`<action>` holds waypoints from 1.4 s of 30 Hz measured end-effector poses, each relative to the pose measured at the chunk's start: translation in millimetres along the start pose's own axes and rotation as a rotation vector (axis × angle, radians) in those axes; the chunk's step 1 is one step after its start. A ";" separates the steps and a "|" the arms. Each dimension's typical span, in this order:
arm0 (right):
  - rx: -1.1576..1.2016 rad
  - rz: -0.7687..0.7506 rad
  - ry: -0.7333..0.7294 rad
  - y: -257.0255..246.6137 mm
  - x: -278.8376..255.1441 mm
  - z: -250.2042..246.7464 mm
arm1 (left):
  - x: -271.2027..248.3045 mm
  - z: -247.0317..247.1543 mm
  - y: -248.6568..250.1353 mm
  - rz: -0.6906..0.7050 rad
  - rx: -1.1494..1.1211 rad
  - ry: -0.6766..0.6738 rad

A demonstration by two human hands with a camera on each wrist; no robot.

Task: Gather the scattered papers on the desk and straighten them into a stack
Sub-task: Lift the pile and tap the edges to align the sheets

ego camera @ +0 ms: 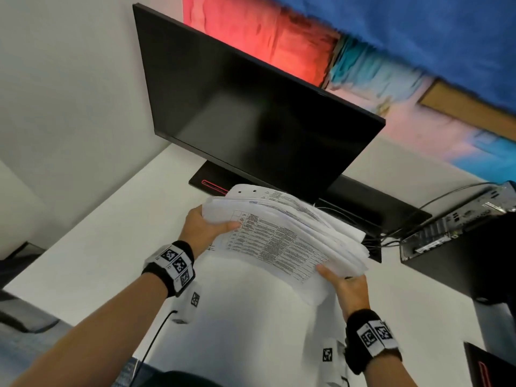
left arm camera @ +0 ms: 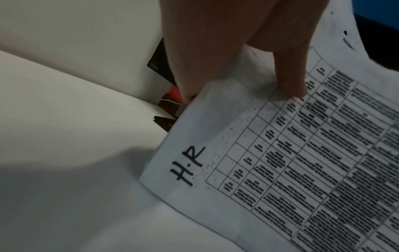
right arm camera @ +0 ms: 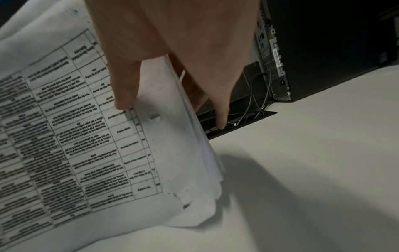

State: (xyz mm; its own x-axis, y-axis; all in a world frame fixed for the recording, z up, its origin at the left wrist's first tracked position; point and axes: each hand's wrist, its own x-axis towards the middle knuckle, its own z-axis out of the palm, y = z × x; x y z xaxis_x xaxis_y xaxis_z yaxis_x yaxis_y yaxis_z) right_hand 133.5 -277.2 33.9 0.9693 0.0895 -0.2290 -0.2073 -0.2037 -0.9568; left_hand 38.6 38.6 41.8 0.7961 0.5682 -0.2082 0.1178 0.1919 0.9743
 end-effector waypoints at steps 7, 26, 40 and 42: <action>0.069 -0.021 -0.041 -10.2 8.1 -1.0 | 9.6 -2.4 -2.7 -0.043 0.078 -0.034; -0.006 -0.176 -0.092 -22.6 -3.1 -11.8 | 8.8 -9.3 2.0 0.066 0.123 0.084; 0.010 0.005 -0.164 -19.9 5.6 0.5 | 29.6 17.6 50.1 -0.038 -0.034 0.320; -0.021 0.098 -0.176 -14.8 8.7 1.6 | 28.6 11.8 48.5 -0.082 -0.037 0.217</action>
State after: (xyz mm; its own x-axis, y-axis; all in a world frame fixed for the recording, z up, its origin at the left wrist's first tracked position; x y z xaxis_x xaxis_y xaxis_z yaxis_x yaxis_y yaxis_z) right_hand 144.8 -271.9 45.8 0.9060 0.2371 -0.3507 -0.2953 -0.2397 -0.9249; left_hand 74.0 54.7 84.1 0.6381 0.7074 -0.3039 0.1517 0.2715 0.9504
